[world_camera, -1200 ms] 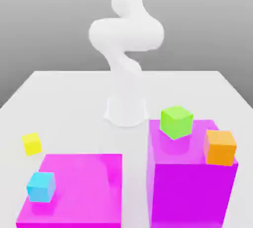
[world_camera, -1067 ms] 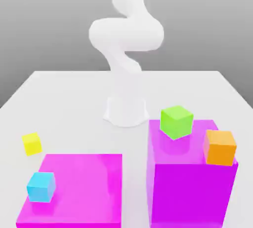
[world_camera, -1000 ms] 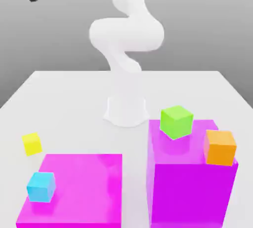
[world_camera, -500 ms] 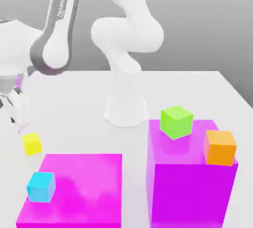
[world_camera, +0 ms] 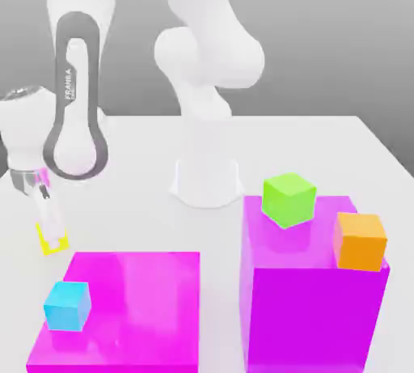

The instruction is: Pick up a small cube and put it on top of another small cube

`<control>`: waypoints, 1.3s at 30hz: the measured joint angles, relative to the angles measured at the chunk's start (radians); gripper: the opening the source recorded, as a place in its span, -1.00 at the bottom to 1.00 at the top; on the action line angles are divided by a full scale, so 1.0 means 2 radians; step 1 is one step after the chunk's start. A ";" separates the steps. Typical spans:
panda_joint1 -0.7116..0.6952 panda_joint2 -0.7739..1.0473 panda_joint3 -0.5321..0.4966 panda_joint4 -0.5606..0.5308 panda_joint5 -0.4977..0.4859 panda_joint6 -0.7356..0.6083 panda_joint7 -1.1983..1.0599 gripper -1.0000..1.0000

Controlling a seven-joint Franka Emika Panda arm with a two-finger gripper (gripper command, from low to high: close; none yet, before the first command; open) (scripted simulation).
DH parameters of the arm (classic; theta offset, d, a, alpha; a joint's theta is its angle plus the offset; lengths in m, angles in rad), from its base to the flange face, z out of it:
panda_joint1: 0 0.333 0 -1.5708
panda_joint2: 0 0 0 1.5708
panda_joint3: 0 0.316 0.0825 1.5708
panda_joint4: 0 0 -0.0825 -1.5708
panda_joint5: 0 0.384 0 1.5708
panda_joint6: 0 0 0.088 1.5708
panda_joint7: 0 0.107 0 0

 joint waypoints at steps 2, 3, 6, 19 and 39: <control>0.000 0.000 0.000 0.000 0.000 0.000 0.000 -1.00; 0.000 0.000 0.000 0.000 -0.001 0.000 0.001 -1.00; 0.000 -0.001 0.000 0.000 -0.002 -0.001 0.002 -1.00; 0.097 -0.123 -0.148 -0.034 -0.214 -0.082 0.160 -1.00; 0.500 -0.194 0.067 0.282 -0.259 -0.467 -0.064 -1.00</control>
